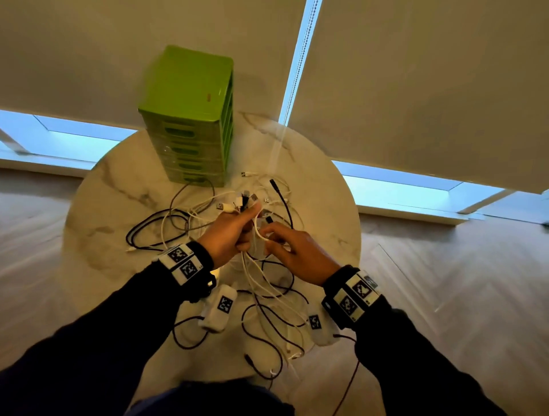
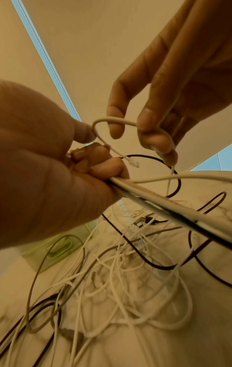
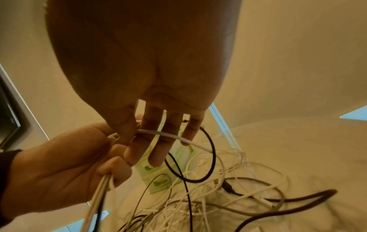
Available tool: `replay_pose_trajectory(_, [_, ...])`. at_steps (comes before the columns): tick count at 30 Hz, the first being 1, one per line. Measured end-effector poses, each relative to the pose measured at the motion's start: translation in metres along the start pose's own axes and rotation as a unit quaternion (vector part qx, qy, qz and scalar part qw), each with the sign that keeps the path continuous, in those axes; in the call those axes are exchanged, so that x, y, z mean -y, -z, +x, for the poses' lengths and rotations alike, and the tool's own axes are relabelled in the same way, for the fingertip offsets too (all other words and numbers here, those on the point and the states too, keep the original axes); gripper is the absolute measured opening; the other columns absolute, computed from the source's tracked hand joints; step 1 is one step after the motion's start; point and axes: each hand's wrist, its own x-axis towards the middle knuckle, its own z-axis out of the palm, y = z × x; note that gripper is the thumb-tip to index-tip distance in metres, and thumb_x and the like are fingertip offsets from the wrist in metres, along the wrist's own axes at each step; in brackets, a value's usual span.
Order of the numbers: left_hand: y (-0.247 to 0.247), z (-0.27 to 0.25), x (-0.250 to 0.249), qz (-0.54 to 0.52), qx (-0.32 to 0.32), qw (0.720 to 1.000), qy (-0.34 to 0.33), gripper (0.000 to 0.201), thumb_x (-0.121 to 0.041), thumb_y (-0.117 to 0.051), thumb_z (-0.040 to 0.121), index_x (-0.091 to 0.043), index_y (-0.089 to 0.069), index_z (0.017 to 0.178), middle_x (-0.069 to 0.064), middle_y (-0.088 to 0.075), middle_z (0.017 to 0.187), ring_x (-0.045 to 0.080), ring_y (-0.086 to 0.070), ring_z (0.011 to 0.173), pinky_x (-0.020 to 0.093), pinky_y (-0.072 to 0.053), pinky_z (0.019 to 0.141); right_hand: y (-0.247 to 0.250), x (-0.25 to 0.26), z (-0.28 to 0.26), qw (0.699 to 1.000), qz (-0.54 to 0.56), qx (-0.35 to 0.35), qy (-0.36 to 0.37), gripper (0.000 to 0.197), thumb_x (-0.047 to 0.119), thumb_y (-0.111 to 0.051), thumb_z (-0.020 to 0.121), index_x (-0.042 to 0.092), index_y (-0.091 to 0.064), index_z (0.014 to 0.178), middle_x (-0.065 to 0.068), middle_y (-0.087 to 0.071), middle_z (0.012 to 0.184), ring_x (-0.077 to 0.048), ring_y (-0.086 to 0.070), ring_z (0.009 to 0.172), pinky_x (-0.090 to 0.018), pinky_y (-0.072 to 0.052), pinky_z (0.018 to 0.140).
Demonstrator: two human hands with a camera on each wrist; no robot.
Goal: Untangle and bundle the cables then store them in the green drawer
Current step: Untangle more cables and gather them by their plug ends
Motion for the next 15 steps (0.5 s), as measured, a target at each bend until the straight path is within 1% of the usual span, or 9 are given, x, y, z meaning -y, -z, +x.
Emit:
replay_pose_trajectory(2, [0.004, -0.008, 0.001, 0.007, 0.014, 1.000, 0.005, 0.019, -0.029, -0.061, 0.100, -0.013, -0.057, 0.091, -0.005, -0.020, 0.060, 0.011, -0.018, 0.051, 0.027, -0.015, 0.048, -0.002, 0.000, -0.006, 1.000, -0.014, 0.013, -0.007, 0.021, 0.019, -0.057, 0.101, 0.023, -0.060, 0.121, 0.008, -0.068, 0.097, -0.004, -0.064, 0.092, -0.023, -0.050, 0.083])
replay_pose_trajectory(3, [0.006, -0.012, 0.002, 0.016, 0.015, 1.000, -0.002, 0.018, -0.027, -0.062, 0.100, -0.015, -0.055, 0.087, -0.005, -0.022, 0.059, 0.011, -0.019, 0.050, 0.027, -0.017, 0.047, -0.004, 0.001, -0.008, 1.000, -0.014, 0.016, -0.014, 0.019, 0.019, -0.058, 0.100, 0.022, -0.062, 0.119, 0.007, -0.068, 0.100, -0.003, -0.063, 0.095, -0.022, -0.049, 0.086])
replay_pose_trajectory(5, [0.010, -0.019, 0.006, 0.048, 0.014, 0.999, -0.018, 0.020, -0.026, -0.064, 0.098, -0.018, -0.053, 0.083, -0.004, -0.023, 0.059, 0.012, -0.021, 0.051, 0.026, -0.020, 0.047, -0.007, 0.002, -0.010, 0.997, 0.038, 0.008, -0.071, 0.019, 0.020, -0.056, 0.100, 0.023, -0.063, 0.117, 0.005, -0.069, 0.110, -0.007, -0.062, 0.106, -0.024, -0.047, 0.095])
replay_pose_trajectory(7, [0.012, -0.026, 0.011, 0.076, 0.024, 0.996, -0.029, 0.019, -0.028, -0.065, 0.098, -0.015, -0.056, 0.088, -0.002, -0.022, 0.061, 0.013, -0.021, 0.052, 0.026, -0.023, 0.046, -0.011, 0.005, -0.006, 0.982, 0.125, -0.029, -0.138, 0.020, 0.026, -0.049, 0.102, 0.027, -0.065, 0.112, 0.003, -0.070, 0.115, -0.011, -0.063, 0.111, -0.031, -0.046, 0.102])
replay_pose_trajectory(9, [0.012, -0.034, 0.015, 0.112, 0.037, 0.992, -0.042, 0.022, -0.028, -0.065, 0.098, -0.007, -0.066, 0.095, -0.002, -0.023, 0.060, 0.013, -0.021, 0.051, 0.026, -0.023, 0.047, -0.012, 0.009, 0.004, 0.970, 0.157, -0.072, -0.173, 0.026, 0.035, -0.043, 0.105, 0.028, -0.068, 0.103, 0.000, -0.072, 0.107, -0.016, -0.066, 0.103, -0.039, -0.048, 0.099])
replay_pose_trajectory(10, [0.011, -0.036, 0.018, 0.131, 0.038, 0.990, -0.045, 0.025, -0.028, -0.066, 0.097, -0.003, -0.069, 0.099, -0.003, -0.024, 0.057, 0.012, -0.022, 0.049, 0.026, -0.023, 0.047, -0.012, 0.011, 0.010, 0.964, 0.169, -0.085, -0.188, 0.028, 0.037, -0.044, 0.105, 0.025, -0.069, 0.099, -0.002, -0.072, 0.102, -0.019, -0.067, 0.096, -0.043, -0.050, 0.096])
replay_pose_trajectory(11, [0.010, -0.040, 0.019, 0.149, 0.038, 0.987, -0.047, 0.025, -0.027, -0.066, 0.098, -0.003, -0.071, 0.101, -0.004, -0.025, 0.054, 0.012, -0.022, 0.047, 0.027, -0.023, 0.047, -0.013, 0.015, 0.014, 0.959, 0.176, -0.095, -0.200, 0.029, 0.037, -0.047, 0.104, 0.019, -0.069, 0.097, -0.005, -0.071, 0.097, -0.022, -0.067, 0.091, -0.045, -0.051, 0.093])
replay_pose_trajectory(13, [0.009, -0.047, 0.022, 0.174, 0.034, 0.983, -0.051, 0.023, -0.026, -0.064, 0.099, -0.005, -0.073, 0.103, -0.005, -0.026, 0.049, 0.010, -0.023, 0.044, 0.026, -0.025, 0.046, -0.014, 0.021, 0.022, 0.955, 0.175, -0.104, -0.216, 0.029, 0.031, -0.053, 0.101, 0.006, -0.068, 0.097, -0.012, -0.071, 0.094, -0.023, -0.067, 0.085, -0.044, -0.053, 0.083])
replay_pose_trajectory(15, [0.011, -0.051, 0.024, 0.175, 0.036, 0.983, -0.047, 0.022, -0.027, -0.061, 0.101, -0.007, -0.071, 0.103, -0.007, -0.026, 0.050, 0.010, -0.023, 0.044, 0.024, -0.025, 0.046, -0.014, 0.029, 0.025, 0.950, 0.189, -0.112, -0.223, 0.023, 0.023, -0.053, 0.101, 0.003, -0.064, 0.097, -0.015, -0.072, 0.095, -0.021, -0.067, 0.080, -0.037, -0.052, 0.075])
